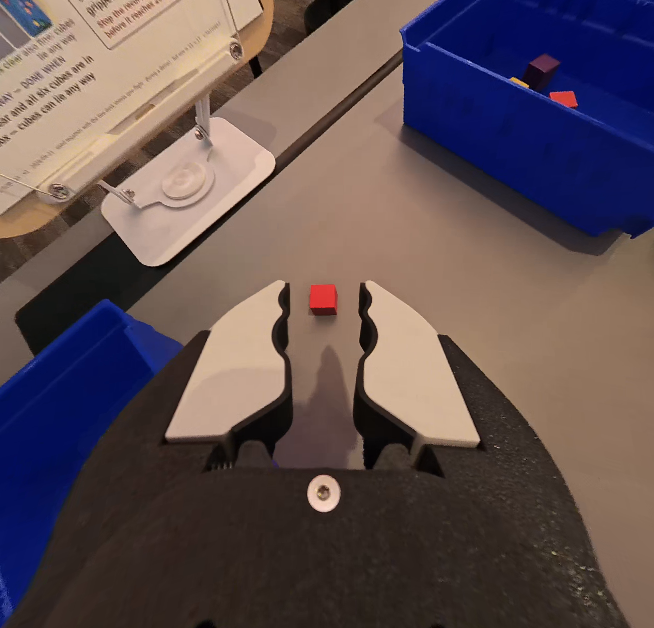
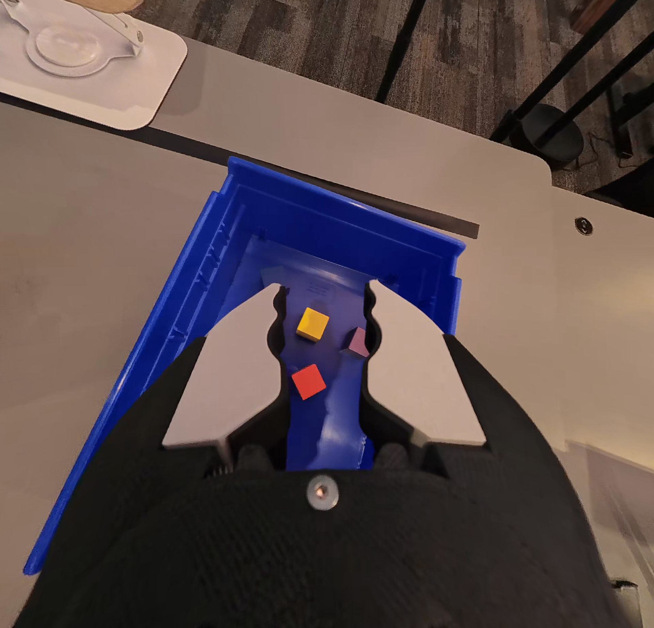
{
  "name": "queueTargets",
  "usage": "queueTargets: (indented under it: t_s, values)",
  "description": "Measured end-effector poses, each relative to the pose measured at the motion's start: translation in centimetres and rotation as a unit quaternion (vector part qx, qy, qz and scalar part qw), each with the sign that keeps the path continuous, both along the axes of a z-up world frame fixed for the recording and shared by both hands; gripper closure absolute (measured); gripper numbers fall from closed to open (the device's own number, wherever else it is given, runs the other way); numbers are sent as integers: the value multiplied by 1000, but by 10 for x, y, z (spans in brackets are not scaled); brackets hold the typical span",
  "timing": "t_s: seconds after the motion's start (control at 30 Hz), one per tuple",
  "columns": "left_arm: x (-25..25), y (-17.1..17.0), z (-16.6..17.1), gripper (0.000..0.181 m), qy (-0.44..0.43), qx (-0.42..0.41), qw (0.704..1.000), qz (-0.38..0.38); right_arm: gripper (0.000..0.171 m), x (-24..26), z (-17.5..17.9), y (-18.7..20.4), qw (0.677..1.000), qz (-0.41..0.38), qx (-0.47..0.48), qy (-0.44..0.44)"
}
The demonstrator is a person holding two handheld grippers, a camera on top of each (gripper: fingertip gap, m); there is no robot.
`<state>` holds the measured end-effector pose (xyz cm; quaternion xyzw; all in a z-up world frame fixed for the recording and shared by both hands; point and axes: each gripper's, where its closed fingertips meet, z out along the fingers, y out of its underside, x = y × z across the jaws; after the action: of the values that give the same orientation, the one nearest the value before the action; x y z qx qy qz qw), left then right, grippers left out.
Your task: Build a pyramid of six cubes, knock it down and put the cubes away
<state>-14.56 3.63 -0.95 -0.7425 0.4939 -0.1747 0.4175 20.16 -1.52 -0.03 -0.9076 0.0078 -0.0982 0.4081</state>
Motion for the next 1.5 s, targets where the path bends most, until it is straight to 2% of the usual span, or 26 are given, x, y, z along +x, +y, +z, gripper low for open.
queueTargets:
  t_s: [0.1, 0.17, 0.23, 0.3, 0.37, 0.43, 0.53, 0.63, 0.77, 0.83, 0.87, 0.9, 0.97, 1.03, 1.1, 1.17, 1.23, 1.3, 1.37, 1.5]
  values:
    - [-4, 1, 5, 142, -1, 11, 1000, 4, 127, -9, 5, 2, 1000, 10, 3, -11]
    - [-10, 5, 10, 141, 2, 22, 1000, 13, 128, -34, 19, 7, 999, 45, 30, -4]
    - [-26, 15, 29, 140, 0, 55, 998, 39, 128, -88, 44, 17, 988, 115, 93, 40]
    - [-55, 26, 60, 140, -23, 94, 992, 80, 128, -160, 64, 27, 962, 197, 158, 101]
    - [-90, 31, 90, 131, -62, 113, 984, 121, 116, -231, 62, 40, 933, 268, 192, 142]
    - [-124, 30, 110, 116, -92, 111, 977, 156, 109, -279, 30, 58, 926, 292, 182, 153]
    - [-168, 28, 129, 104, -112, 126, 964, 206, 109, -310, -37, 87, 941, 303, 119, 96]
    - [-189, 22, 142, 105, -127, 144, 955, 225, 108, -319, -82, 99, 949, 300, 56, 75]
    - [-187, 17, 150, 107, -142, 150, 956, 210, 109, -326, -125, 97, 948, 310, -25, 67]
    - [-180, 18, 151, 108, -149, 151, 957, 200, 117, -330, -136, 98, 945, 318, -38, 62]
    - [-177, 18, 151, 107, -153, 150, 957, 196, 135, -333, -139, 96, 941, 330, -42, 57]
    - [-174, 19, 150, 107, -157, 147, 957, 193, 143, -334, -140, 95, 937, 342, -47, 43]
    - [-170, 21, 148, 108, -158, 139, 959, 188, 143, -327, -127, 91, 936, 347, -58, 10]
    - [-167, 21, 145, 108, -151, 137, 962, 183, 143, -325, -74, 82, 932, 361, -4, 14]
    - [-165, 19, 147, 109, -152, 141, 962, 179, 143, -307, 2, 64, 929, 362, 73, 16]
    - [-163, 15, 151, 110, -159, 146, 961, 171, 143, -264, 68, 35, 930, 340, 137, 3]
    - [-160, 12, 153, 112, -163, 150, 962, 162, 143, -202, 93, 3, 946, 294, 137, -13]
    - [-156, 9, 153, 112, -162, 149, 964, 151, 143, -130, 83, -21, 967, 230, 108, -21]
    - [-153, 8, 152, 113, -162, 148, 965, 145, 143, -75, 38, -39, 979, 202, 17, 11]
    - [-149, 10, 145, 114, -149, 141, 968, 142, 142, -56, -68, -67, 932, 332, -135, 48]
